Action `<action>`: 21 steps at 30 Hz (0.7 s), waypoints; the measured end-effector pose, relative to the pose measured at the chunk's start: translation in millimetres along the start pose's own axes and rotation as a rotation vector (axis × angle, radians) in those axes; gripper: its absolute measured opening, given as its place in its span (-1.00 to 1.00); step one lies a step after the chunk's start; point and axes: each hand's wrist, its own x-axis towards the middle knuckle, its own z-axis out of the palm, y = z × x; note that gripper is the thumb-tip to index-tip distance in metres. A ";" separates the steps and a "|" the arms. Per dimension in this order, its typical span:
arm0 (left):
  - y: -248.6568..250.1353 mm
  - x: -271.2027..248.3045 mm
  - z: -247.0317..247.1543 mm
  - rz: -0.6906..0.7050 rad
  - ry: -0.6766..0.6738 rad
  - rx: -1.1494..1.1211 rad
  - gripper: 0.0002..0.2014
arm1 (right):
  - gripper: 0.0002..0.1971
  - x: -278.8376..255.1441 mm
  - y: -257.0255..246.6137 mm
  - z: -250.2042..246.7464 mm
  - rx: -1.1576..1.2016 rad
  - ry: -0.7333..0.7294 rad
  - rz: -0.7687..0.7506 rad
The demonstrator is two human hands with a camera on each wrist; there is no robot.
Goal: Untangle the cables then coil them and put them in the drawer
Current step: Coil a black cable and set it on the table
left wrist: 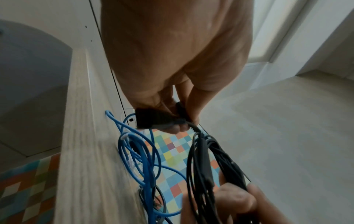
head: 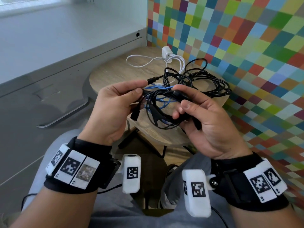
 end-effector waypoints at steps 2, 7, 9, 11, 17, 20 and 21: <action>-1.4 0.8 -0.9 0.005 0.013 0.037 -0.77 | -0.62 -0.5 -1.3 -0.7 0.036 0.027 -0.001; -4.3 0.8 0.7 0.048 0.099 0.102 -0.77 | -0.61 0.7 -0.2 4.4 0.031 0.074 -0.005; -3.7 -0.6 2.6 0.037 0.100 0.128 -0.76 | -0.65 1.8 1.9 4.6 0.012 0.102 -0.013; -2.9 -1.8 3.4 0.000 0.061 0.145 -0.75 | -0.67 2.5 3.9 3.3 -0.011 0.133 -0.020; 0.3 -4.4 2.5 -0.161 -0.089 0.003 -0.78 | -0.63 4.0 7.5 2.7 -0.083 0.171 -0.061; 1.1 -4.5 -0.8 -0.204 -0.184 -0.049 -0.67 | -0.64 4.2 5.9 3.3 -0.082 0.178 -0.081; 0.5 -4.5 -2.2 -0.202 -0.218 -0.055 -0.60 | -0.64 4.4 5.7 3.3 -0.077 0.183 -0.086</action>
